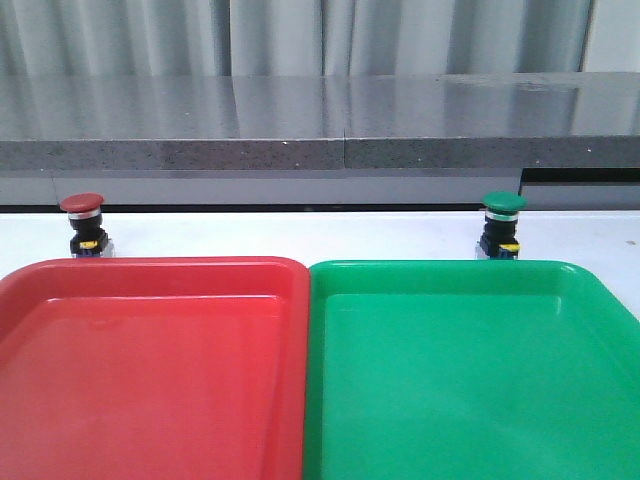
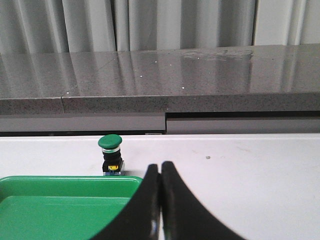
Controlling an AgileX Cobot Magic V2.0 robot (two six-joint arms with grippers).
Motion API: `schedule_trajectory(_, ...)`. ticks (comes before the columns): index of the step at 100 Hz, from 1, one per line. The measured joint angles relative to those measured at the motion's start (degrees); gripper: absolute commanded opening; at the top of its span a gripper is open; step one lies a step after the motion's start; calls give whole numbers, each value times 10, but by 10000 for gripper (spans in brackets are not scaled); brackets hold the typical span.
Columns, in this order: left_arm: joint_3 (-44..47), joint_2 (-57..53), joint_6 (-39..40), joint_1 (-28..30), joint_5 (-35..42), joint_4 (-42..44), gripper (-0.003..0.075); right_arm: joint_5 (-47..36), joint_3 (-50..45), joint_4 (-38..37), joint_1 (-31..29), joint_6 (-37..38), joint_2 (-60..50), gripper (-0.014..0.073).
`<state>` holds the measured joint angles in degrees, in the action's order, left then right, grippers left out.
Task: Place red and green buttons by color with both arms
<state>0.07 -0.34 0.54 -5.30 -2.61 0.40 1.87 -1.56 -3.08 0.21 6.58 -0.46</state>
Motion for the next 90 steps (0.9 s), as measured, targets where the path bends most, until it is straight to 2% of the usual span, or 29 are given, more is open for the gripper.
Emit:
schedule_trajectory(20, -12, 0, 0, 0, -6, -38, -19, 0, 0, 0, 0, 0, 0, -69)
schedule_trajectory(38, -94, 46, 0, 0, -41, -61, -19, 0, 0, 0, 0, 0, 0, -69)
schedule_trajectory(52, -190, 141, 0, 0, -113, -72, -19, 0, 0, 0, 0, 0, 0, -69)
schedule_trajectory(76, -370, 331, 0, 0, -281, -76, -19, 0, 0, 0, 0, 0, 0, -69)
schedule_trajectory(90, -434, 418, 0, 0, -326, -76, -19, 0, 0, 0, 0, 0, 0, -69)
